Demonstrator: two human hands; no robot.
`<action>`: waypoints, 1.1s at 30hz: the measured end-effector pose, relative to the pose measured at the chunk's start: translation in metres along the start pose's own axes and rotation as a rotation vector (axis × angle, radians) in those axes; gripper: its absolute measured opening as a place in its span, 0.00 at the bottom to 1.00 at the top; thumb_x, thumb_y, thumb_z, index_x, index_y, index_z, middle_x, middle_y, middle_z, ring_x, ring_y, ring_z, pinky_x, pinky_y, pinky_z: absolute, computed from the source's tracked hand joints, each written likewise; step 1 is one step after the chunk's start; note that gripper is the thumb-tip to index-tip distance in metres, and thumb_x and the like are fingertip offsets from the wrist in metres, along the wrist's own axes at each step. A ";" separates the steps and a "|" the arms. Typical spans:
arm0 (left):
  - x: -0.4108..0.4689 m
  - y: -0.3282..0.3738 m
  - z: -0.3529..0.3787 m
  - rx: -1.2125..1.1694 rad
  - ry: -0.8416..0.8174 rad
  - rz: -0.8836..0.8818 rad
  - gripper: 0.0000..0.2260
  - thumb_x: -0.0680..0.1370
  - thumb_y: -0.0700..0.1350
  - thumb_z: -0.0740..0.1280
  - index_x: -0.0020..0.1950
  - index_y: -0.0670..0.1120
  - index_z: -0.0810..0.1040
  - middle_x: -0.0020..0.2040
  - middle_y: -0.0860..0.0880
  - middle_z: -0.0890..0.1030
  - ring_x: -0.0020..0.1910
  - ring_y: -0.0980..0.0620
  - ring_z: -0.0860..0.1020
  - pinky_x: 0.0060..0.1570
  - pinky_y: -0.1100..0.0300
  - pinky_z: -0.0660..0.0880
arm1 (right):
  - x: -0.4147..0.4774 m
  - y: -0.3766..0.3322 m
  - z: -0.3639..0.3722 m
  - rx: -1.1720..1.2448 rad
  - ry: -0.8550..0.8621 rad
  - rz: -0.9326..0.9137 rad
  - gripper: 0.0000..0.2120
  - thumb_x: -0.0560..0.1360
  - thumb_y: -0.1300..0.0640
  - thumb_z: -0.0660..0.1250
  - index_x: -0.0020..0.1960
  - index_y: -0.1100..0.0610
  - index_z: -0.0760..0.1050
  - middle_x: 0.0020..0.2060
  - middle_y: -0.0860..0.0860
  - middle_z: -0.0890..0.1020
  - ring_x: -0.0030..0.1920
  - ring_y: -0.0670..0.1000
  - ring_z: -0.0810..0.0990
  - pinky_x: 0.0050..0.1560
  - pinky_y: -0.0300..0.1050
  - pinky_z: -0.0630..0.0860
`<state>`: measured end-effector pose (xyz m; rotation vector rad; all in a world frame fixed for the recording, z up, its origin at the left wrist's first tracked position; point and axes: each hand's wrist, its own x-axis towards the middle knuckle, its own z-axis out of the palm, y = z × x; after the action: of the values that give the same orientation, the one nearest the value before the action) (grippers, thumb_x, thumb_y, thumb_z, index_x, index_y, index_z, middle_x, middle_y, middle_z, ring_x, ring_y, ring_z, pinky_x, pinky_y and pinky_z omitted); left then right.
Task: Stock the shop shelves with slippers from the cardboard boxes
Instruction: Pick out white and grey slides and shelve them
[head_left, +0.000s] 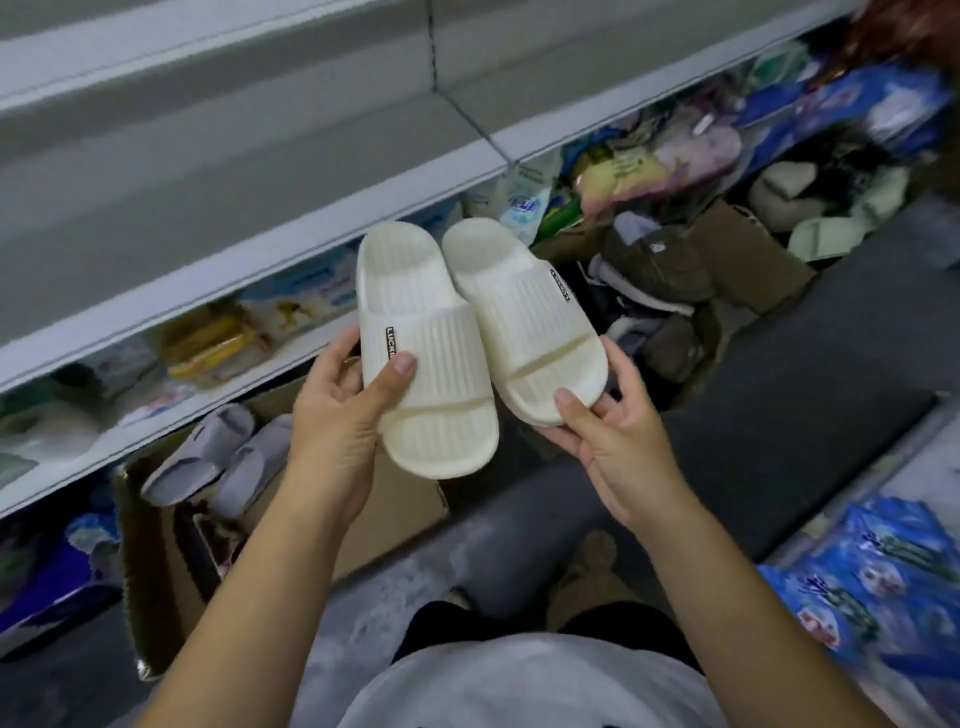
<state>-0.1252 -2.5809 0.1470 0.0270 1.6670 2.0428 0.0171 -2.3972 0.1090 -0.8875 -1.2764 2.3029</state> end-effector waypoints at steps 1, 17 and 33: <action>0.004 0.000 0.012 0.010 -0.023 0.002 0.25 0.72 0.43 0.75 0.67 0.50 0.74 0.60 0.46 0.85 0.60 0.44 0.83 0.60 0.43 0.80 | 0.000 -0.007 -0.011 0.005 0.025 -0.025 0.35 0.79 0.69 0.67 0.79 0.48 0.60 0.69 0.53 0.77 0.67 0.54 0.79 0.61 0.61 0.80; 0.057 -0.059 0.295 0.045 -0.423 -0.128 0.33 0.77 0.47 0.73 0.79 0.51 0.64 0.67 0.48 0.80 0.65 0.45 0.80 0.60 0.47 0.79 | 0.048 -0.156 -0.231 -0.068 0.098 -0.163 0.47 0.69 0.62 0.76 0.79 0.42 0.58 0.67 0.46 0.79 0.67 0.50 0.79 0.59 0.55 0.81; 0.119 -0.111 0.549 0.201 -0.850 -0.252 0.59 0.65 0.32 0.79 0.82 0.61 0.45 0.63 0.56 0.83 0.63 0.50 0.81 0.58 0.48 0.80 | 0.115 -0.276 -0.414 0.071 0.458 -0.302 0.41 0.69 0.64 0.76 0.76 0.42 0.65 0.68 0.49 0.77 0.67 0.53 0.79 0.57 0.59 0.81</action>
<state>-0.0133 -2.0193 0.1475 0.6271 1.2264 1.3640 0.2147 -1.9277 0.1405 -1.0401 -1.0388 1.7692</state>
